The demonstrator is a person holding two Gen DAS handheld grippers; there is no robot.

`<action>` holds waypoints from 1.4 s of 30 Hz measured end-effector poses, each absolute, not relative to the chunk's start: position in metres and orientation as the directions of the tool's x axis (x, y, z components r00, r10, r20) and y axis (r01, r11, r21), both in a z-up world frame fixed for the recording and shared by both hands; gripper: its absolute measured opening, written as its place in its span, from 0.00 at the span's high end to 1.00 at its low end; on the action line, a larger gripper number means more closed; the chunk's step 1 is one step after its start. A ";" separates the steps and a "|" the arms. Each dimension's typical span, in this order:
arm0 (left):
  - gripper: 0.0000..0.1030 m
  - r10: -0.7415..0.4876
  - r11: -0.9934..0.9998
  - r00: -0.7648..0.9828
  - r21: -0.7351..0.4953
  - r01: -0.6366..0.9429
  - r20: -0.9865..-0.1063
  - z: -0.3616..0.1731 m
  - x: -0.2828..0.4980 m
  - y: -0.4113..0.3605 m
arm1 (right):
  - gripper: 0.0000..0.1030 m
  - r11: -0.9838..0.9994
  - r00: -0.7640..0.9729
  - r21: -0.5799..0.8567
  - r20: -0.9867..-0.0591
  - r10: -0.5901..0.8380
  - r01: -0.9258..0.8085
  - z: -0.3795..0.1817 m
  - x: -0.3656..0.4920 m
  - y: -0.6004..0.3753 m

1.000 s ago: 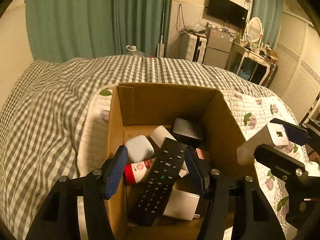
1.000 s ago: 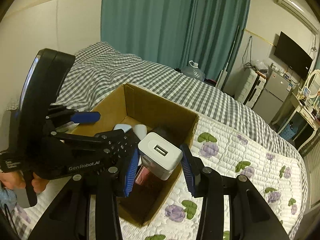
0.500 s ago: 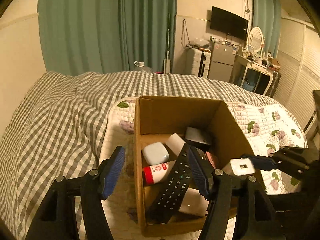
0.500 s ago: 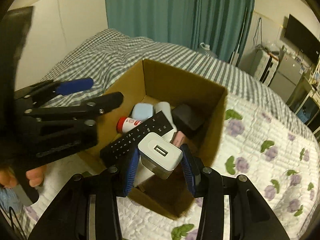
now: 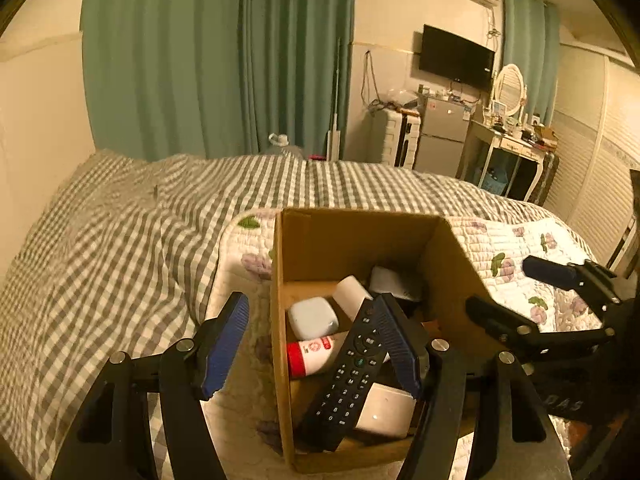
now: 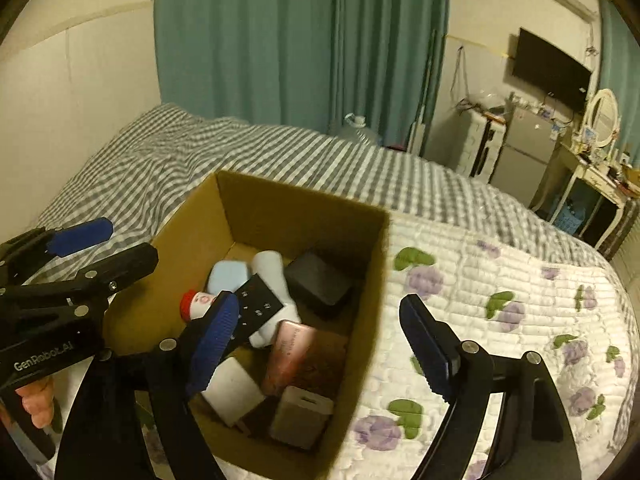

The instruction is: Organize rigid objects

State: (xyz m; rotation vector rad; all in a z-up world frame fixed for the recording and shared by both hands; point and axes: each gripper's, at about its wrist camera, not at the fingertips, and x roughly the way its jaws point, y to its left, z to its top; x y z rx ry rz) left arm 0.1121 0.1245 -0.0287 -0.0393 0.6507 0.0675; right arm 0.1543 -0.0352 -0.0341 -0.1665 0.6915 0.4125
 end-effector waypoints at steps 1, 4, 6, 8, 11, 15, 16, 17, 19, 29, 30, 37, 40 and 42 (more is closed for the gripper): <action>0.33 0.055 0.997 0.801 -0.009 -0.074 -0.597 -0.026 0.110 0.122 | 0.19 0.911 0.702 -0.011 -0.641 0.310 -0.412 -0.031 0.152 -0.040; 0.33 0.070 0.997 0.821 0.017 -0.073 -0.567 -0.012 0.098 0.112 | 0.15 0.927 0.735 -0.011 -0.613 0.291 -0.376 -0.017 0.137 -0.062; 0.33 0.065 0.998 0.841 0.022 -0.063 -0.537 -0.002 0.085 0.104 | 0.14 0.937 0.763 -0.034 -0.591 0.261 -0.347 -0.005 0.125 -0.074; 0.30 0.063 0.998 0.863 0.024 -0.059 -0.501 0.012 0.070 0.095 | 0.13 0.944 0.786 -0.045 -0.568 0.245 -0.326 0.007 0.114 -0.085; 0.28 0.063 0.998 0.894 0.024 -0.058 -0.443 0.036 0.047 0.079 | 0.07 0.958 0.832 -0.063 -0.513 0.209 -0.280 0.033 0.088 -0.106; 0.27 0.045 0.999 0.915 0.022 -0.040 -0.400 0.062 0.024 0.061 | 0.00 0.975 0.887 -0.070 -0.434 0.160 -0.211 0.061 0.054 -0.131; 0.27 0.047 0.999 0.919 0.028 -0.040 -0.391 0.067 0.018 0.056 | 0.00 0.977 0.892 -0.064 -0.424 0.158 -0.204 0.066 0.049 -0.137; 0.27 0.047 0.999 0.925 0.033 -0.037 -0.377 0.073 0.010 0.051 | 0.00 0.980 0.897 -0.051 -0.414 0.155 -0.192 0.073 0.041 -0.143; 0.26 0.046 0.998 0.933 0.044 -0.033 -0.357 0.079 -0.002 0.044 | 0.00 0.983 0.905 -0.034 -0.399 0.150 -0.178 0.081 0.029 -0.151; 0.26 0.079 0.996 0.951 0.059 -0.064 -0.299 0.068 -0.045 0.032 | 0.00 0.985 0.930 -0.028 -0.337 0.148 -0.168 0.079 -0.024 -0.158; 0.26 0.082 0.996 0.952 0.064 -0.066 -0.295 0.063 -0.047 0.031 | 0.00 0.986 0.927 -0.016 -0.343 0.152 -0.167 0.072 -0.026 -0.158; 0.26 0.087 0.995 0.927 0.082 -0.061 -0.366 0.018 -0.047 0.033 | 0.00 0.991 0.913 0.038 -0.386 0.133 -0.128 0.028 -0.029 -0.161; 0.26 0.089 0.995 0.922 0.081 -0.063 -0.376 0.013 -0.046 0.032 | 0.00 0.993 0.906 0.028 -0.408 0.116 -0.114 0.019 -0.026 -0.162; 0.26 0.084 0.995 0.924 0.076 -0.060 -0.372 0.012 -0.047 0.032 | 0.00 0.993 0.901 0.038 -0.418 0.113 -0.108 0.015 -0.023 -0.164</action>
